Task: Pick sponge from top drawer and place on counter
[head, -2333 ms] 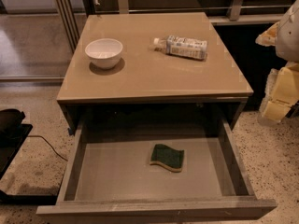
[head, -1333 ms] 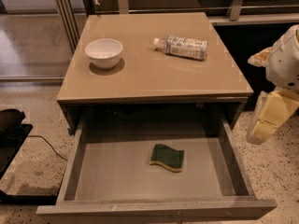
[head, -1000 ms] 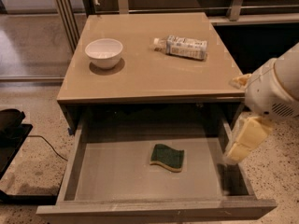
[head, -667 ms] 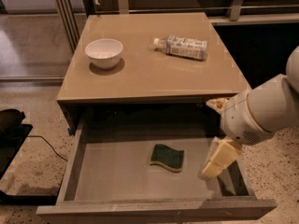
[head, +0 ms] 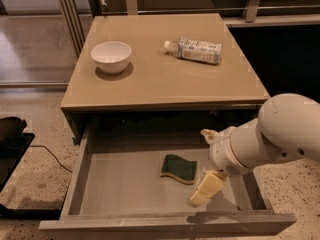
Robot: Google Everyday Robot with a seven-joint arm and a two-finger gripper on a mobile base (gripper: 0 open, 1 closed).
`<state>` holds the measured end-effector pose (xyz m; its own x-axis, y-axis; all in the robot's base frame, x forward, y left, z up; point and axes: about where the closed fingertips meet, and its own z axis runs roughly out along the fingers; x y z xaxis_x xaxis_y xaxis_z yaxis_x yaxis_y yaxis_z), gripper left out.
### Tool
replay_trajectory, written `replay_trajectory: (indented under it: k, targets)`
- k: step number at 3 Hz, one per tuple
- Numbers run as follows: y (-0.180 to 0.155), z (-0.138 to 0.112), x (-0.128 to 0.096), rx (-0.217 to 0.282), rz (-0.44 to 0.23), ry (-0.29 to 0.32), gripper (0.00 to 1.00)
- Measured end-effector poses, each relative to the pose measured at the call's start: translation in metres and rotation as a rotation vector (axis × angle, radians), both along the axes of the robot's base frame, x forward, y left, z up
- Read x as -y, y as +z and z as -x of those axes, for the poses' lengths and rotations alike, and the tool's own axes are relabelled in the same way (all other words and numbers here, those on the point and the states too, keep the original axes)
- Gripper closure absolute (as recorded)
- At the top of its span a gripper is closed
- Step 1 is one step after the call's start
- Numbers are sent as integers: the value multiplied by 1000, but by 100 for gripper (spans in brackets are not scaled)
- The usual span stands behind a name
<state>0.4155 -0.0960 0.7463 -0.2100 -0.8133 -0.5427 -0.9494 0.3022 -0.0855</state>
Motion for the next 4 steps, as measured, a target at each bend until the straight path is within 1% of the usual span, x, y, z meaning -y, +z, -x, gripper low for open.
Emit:
replay_trajectory:
  k: [1,2,3,4]
  targets:
    - [0,0,0,0,0,0,0]
    - [-15,-1,-13,14,-31,0,0]
    - [-46,-1,-33,29,-72,-2,0]
    - [-78,-7,-49,44,-100,-21,0]
